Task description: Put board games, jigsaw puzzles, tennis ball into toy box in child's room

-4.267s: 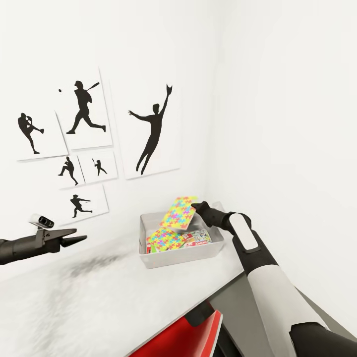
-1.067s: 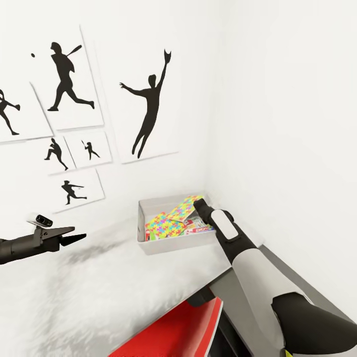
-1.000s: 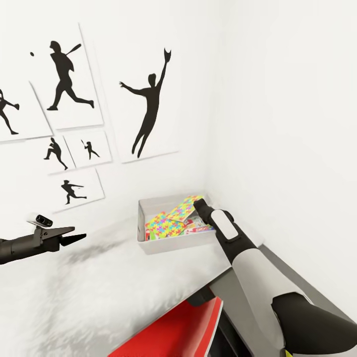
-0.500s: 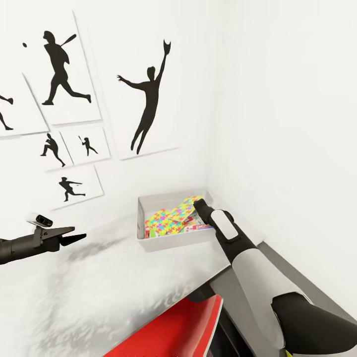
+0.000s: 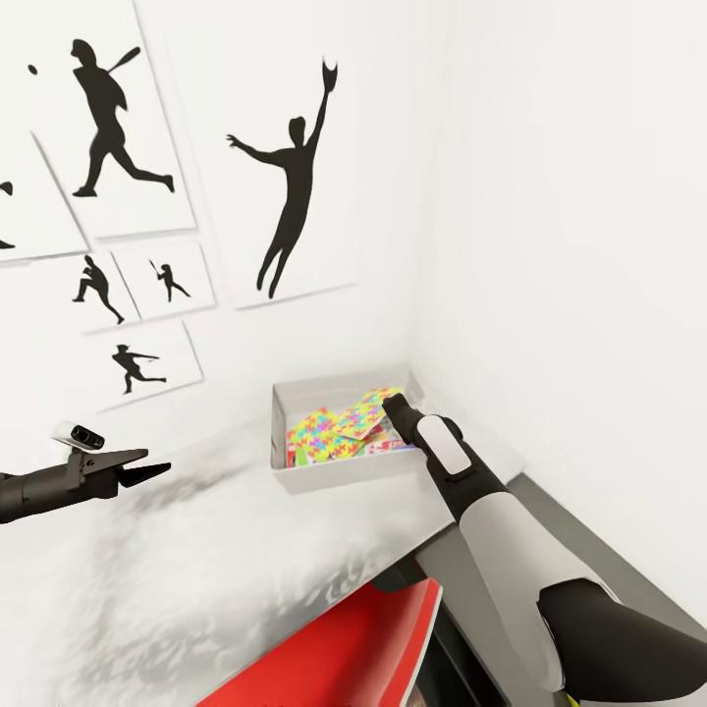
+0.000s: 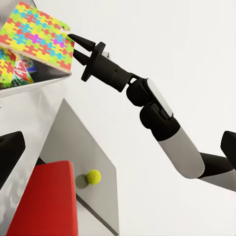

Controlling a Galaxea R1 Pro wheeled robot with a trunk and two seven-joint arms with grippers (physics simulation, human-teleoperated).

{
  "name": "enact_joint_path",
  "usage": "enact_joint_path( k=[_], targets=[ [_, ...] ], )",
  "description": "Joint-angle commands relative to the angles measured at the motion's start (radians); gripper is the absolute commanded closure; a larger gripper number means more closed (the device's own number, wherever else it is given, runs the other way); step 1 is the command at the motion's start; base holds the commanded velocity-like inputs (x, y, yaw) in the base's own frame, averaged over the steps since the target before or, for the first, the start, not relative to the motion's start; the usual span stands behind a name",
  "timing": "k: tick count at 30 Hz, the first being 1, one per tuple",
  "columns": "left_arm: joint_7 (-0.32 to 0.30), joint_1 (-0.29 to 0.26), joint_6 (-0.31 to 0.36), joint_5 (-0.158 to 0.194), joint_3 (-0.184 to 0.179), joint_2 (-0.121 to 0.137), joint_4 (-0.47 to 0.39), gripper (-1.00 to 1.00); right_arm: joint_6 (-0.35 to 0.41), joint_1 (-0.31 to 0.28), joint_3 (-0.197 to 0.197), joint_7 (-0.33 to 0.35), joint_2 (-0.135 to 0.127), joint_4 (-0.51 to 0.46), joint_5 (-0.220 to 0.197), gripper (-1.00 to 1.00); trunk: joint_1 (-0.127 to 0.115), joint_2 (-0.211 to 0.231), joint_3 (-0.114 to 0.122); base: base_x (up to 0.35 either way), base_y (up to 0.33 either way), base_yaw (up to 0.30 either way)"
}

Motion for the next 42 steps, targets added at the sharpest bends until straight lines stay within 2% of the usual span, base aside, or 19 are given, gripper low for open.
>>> enact_joint_path(
  k=[1, 25, 32, 42],
  targets=[
    [-0.004, -0.001, 0.011, 0.000, -0.001, 0.000, 0.000, -1.00, 0.003, -0.001, 0.001, -0.006, 0.000, -0.002, -0.003, 1.00, 0.001, -0.002, -0.004, 0.000, 0.000, 0.000],
    [-0.004, -0.001, 0.011, 0.000, -0.001, 0.000, 0.000, -1.00, 0.025, -0.003, 0.000, -0.011, 0.000, -0.003, -0.001, 1.00, 0.001, -0.002, -0.042, 0.000, 0.000, 0.024],
    [-0.004, -0.001, 0.011, 0.000, -0.001, 0.000, 0.000, -1.00, 0.084, -0.008, 0.001, 0.000, 0.000, -0.014, 0.005, 1.00, 0.001, -0.002, -0.044, 0.000, 0.000, 0.018],
    [-0.004, -0.001, 0.011, 0.000, -0.001, 0.000, 0.000, -1.00, 0.093, -0.013, 0.000, 0.001, 0.000, -0.016, 0.006, 1.00, 0.001, -0.002, -0.044, 0.000, 0.000, 0.001]
  ],
)
